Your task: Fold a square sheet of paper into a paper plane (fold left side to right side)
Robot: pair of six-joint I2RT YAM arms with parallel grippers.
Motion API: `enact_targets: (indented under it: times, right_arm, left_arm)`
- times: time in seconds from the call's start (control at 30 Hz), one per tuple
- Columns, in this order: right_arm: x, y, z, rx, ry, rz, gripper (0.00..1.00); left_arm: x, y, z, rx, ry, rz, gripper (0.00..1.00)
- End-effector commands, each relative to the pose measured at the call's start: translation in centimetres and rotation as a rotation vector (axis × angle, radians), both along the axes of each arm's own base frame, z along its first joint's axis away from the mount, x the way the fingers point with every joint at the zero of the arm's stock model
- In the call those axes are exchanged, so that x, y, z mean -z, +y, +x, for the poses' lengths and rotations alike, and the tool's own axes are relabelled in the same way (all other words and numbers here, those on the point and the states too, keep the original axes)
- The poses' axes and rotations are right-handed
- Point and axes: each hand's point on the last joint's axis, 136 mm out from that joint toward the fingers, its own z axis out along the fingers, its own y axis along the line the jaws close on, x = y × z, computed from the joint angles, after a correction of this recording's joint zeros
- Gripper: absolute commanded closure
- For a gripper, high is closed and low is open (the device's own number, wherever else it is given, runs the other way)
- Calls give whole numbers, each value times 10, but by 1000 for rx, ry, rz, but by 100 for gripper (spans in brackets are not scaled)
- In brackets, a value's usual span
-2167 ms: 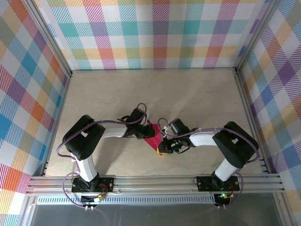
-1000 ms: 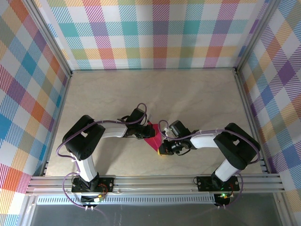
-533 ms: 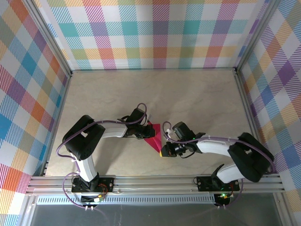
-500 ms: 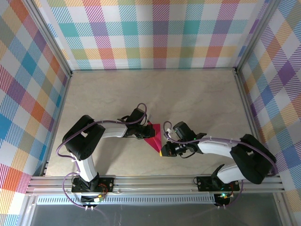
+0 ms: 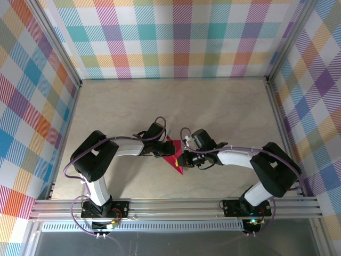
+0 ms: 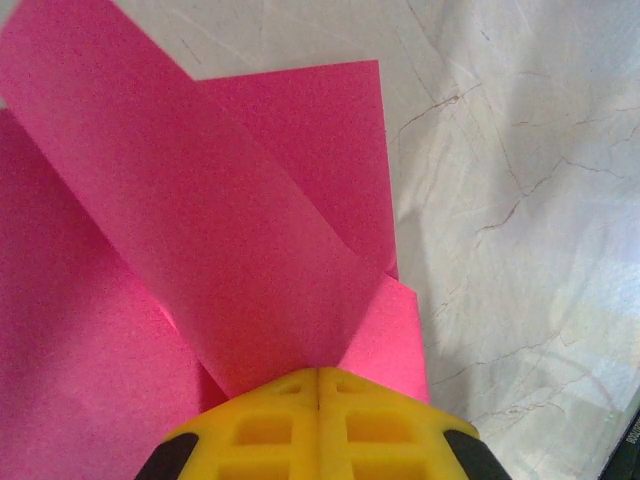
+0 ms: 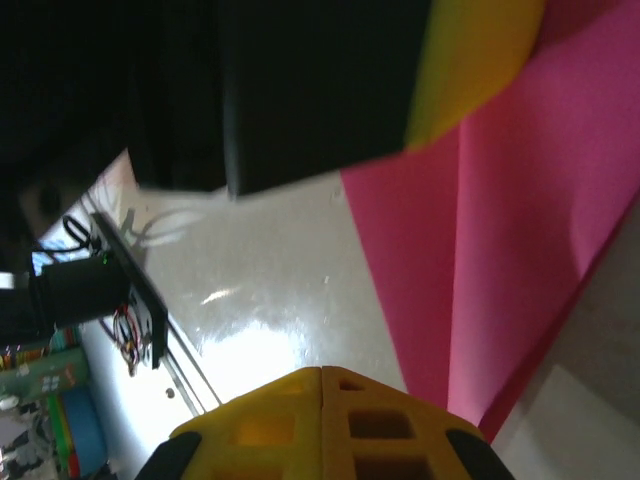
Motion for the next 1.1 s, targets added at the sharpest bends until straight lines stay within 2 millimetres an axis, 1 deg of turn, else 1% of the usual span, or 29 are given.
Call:
enact_targets:
  times: [0.0, 0.17, 0.4, 0.57, 0.73, 0.87, 0.93, 1.07]
  right_arm:
    - [9, 0, 10, 4, -15, -53, 97]
    - [25, -5, 13, 11, -3, -118, 98]
    - [48, -20, 5, 14, 31, -216, 98]
    - [66, -34, -5, 8, 50, -321, 100]
    - [78, -48, -14, 4, 56, -417, 100]
    - [87, -54, -20, -5, 76, -459, 100]
    - [90, -56, -22, -5, 82, -469, 100]
    - [94, -60, -24, 0, 99, -499, 100]
  left_arm:
    - [21, 21, -15, -25, 53, 107, 100]
    - [20, 19, -14, -27, 52, 98, 100]
    - [16, 18, -13, -30, 46, 84, 100]
    - [3, 12, -8, -30, 12, 41, 99]
    - [-21, 5, 0, -28, -64, -28, 99]
    - [-36, 0, -3, -9, -105, -95, 99]
    - [-39, 0, -6, 0, -107, -110, 100]
    - [-36, -3, -15, 11, -85, -134, 100]
